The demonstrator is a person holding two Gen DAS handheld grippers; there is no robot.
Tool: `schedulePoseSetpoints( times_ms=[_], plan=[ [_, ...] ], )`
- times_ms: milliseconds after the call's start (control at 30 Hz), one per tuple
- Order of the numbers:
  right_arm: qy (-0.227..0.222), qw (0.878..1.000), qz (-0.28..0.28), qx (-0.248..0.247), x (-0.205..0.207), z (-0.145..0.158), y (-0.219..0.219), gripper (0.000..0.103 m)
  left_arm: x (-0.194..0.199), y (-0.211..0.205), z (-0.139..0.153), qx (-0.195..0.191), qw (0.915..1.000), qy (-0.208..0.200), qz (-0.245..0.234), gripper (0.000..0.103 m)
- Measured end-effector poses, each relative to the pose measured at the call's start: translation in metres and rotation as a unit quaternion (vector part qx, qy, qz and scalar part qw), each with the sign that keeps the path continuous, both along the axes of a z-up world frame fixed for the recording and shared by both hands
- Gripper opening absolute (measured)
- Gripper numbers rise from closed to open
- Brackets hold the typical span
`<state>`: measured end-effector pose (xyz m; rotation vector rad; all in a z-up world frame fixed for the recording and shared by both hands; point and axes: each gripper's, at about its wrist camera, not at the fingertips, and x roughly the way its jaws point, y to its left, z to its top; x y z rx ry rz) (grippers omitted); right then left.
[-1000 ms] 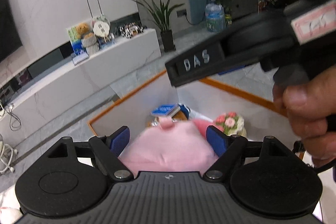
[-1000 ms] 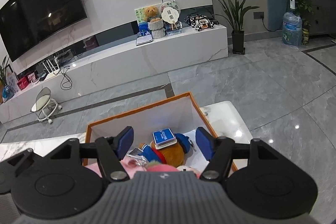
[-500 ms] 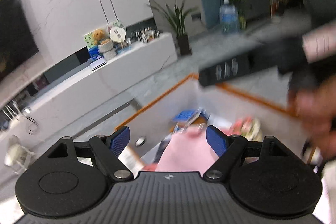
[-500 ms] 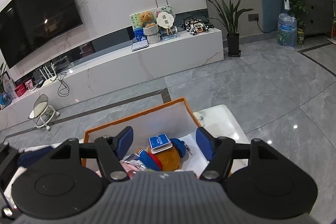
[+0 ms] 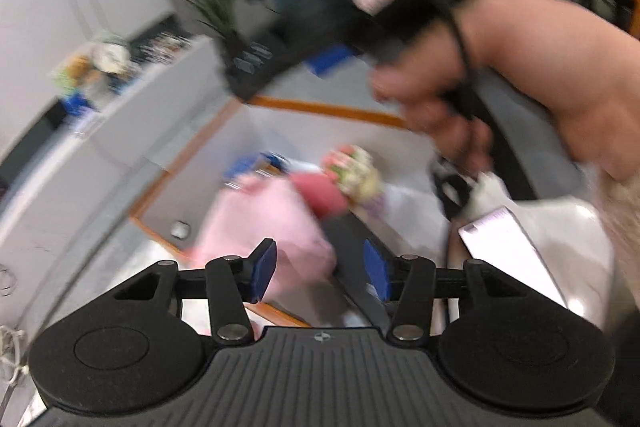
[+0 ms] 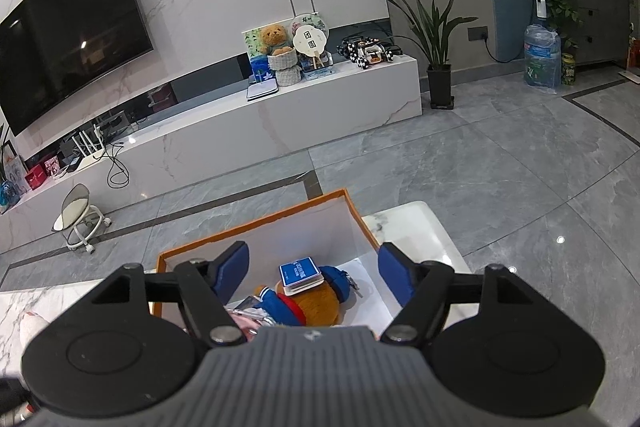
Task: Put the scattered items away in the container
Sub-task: 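Withdraw the left tool from the orange box while the right tool rises away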
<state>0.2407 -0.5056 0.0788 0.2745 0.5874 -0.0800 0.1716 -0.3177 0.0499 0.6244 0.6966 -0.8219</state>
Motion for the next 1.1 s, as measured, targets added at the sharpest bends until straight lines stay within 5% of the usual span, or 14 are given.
schedulePoseSetpoints(
  times_ms=[133, 333, 567, 767, 867, 933, 1033, 1100],
  plan=[
    [0.0, 1.0, 0.0, -0.006, 0.0, 0.001, 0.001, 0.074, 0.031, -0.011, -0.018, 0.016, 0.9971, -0.038, 0.064, 0.08],
    [-0.009, 1.0, -0.001, 0.002, -0.004, 0.005, -0.004, 0.075, 0.064, -0.017, -0.033, 0.009, 0.9881, -0.066, 0.139, 0.077],
    [-0.009, 1.0, -0.008, 0.003, -0.004, 0.006, -0.006, 0.075, 0.059, -0.01, -0.023, -0.018, 0.987, -0.077, 0.141, 0.077],
    [-0.012, 1.0, -0.008, 0.003, -0.004, 0.008, -0.004, 0.075, 0.051, -0.009, -0.012, -0.04, 0.9978, -0.019, 0.049, 0.069],
    [-0.012, 1.0, -0.009, 0.004, -0.004, 0.008, -0.004, 0.075, 0.057, -0.021, -0.026, -0.019, 0.9995, 0.008, 0.022, 0.069],
    [-0.013, 1.0, -0.007, 0.004, -0.005, 0.008, -0.004, 0.075, 0.074, -0.024, -0.036, -0.009, 0.9988, -0.001, 0.049, 0.081],
    [-0.014, 1.0, -0.008, 0.004, -0.007, 0.01, -0.005, 0.075, 0.105, -0.016, -0.038, -0.022, 0.9904, -0.027, 0.134, 0.081],
    [-0.015, 1.0, -0.009, 0.005, -0.008, 0.01, -0.007, 0.075, 0.105, -0.011, -0.031, -0.031, 0.9882, -0.037, 0.145, 0.081]
  ],
)
